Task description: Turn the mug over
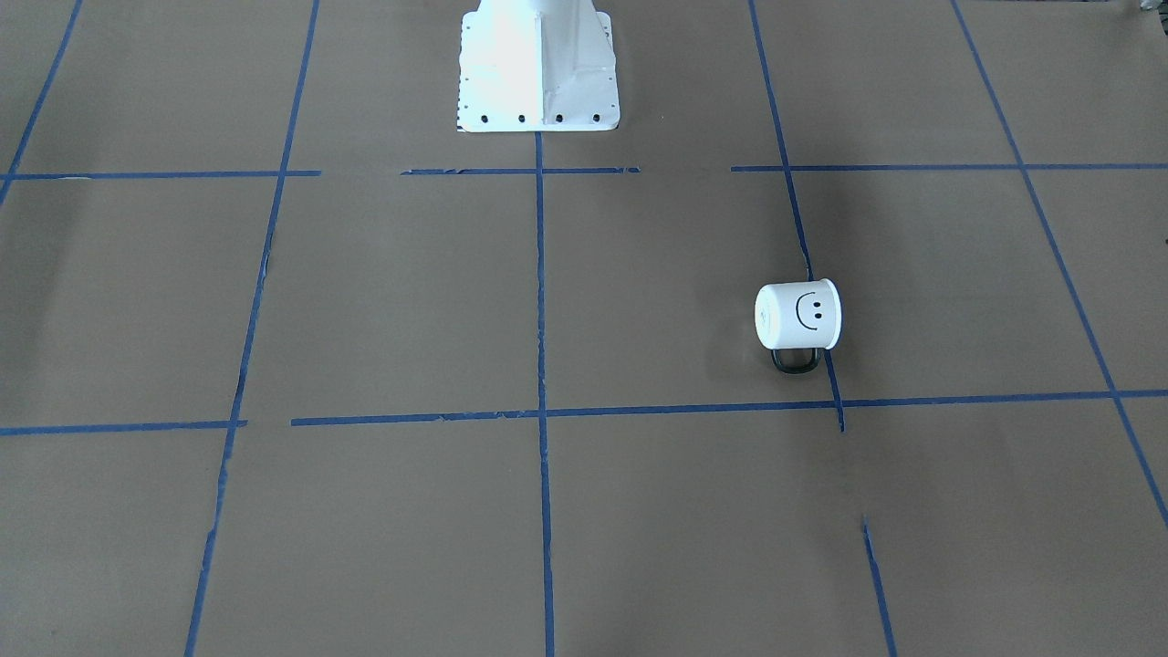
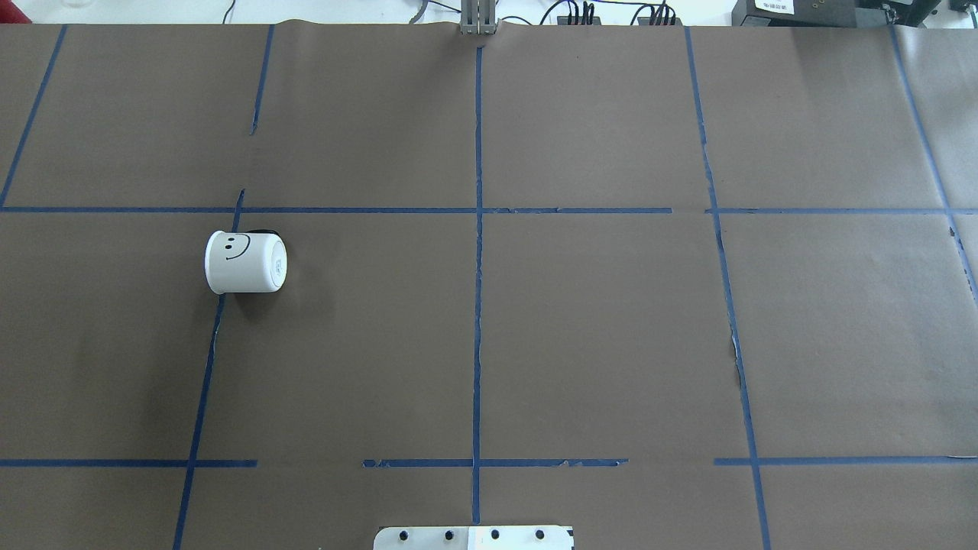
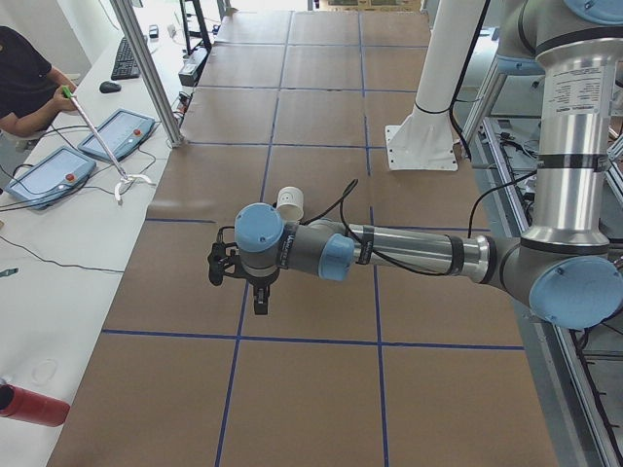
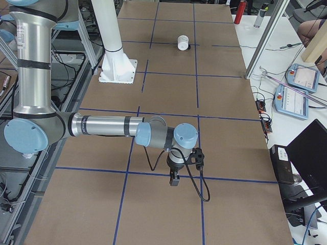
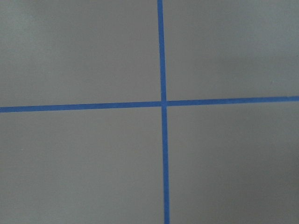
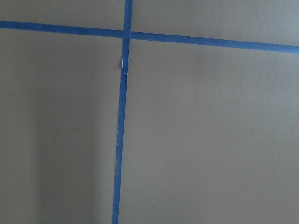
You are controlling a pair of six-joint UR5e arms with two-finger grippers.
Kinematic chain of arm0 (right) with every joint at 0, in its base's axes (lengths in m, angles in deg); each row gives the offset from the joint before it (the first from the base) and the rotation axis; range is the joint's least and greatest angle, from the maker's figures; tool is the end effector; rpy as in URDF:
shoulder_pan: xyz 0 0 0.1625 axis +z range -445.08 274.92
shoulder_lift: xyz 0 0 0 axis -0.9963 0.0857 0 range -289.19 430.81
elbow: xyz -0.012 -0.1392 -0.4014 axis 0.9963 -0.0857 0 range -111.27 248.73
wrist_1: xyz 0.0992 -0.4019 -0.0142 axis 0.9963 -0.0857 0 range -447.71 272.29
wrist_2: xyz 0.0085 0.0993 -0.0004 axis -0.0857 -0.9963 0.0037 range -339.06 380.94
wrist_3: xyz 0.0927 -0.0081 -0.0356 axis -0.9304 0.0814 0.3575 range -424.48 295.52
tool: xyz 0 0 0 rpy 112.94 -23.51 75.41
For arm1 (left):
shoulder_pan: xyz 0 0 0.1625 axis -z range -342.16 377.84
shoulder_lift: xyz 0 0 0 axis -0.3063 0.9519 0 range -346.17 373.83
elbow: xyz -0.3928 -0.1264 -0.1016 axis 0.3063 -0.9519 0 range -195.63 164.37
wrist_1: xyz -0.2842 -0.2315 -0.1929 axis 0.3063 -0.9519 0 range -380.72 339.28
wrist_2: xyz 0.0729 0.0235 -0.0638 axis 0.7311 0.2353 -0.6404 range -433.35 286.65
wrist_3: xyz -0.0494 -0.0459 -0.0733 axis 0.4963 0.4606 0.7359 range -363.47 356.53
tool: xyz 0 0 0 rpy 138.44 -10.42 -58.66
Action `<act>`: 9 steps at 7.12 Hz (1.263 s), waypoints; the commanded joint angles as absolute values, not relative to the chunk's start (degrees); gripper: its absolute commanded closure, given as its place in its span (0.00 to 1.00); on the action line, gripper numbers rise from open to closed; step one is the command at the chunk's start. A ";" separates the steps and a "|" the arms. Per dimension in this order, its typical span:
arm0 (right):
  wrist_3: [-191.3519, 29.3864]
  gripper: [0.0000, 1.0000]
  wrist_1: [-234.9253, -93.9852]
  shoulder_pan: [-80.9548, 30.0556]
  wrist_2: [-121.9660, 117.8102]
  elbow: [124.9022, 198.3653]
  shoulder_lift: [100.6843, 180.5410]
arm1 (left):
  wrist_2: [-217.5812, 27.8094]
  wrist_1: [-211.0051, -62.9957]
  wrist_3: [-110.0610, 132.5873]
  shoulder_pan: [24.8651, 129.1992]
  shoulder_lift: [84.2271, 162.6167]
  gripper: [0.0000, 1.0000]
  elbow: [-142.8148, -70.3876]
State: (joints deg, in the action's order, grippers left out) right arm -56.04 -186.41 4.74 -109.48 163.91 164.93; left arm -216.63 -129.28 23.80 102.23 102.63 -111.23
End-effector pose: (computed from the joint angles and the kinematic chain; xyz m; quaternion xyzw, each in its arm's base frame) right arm 0.0672 -0.4505 0.6677 -0.0376 -0.3484 -0.0474 0.9354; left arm -0.0046 -0.5000 0.5733 0.0464 0.4718 -0.0770 0.8771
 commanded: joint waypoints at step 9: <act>-56.04 0.00 -186.41 4.74 -109.49 163.91 164.94 | -182.03 -206.55 98.14 67.70 112.52 0.00 -93.37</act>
State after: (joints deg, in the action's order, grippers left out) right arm -56.04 -186.41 4.74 -109.49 163.91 164.93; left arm -187.12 -200.00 97.16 70.62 111.51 -96.65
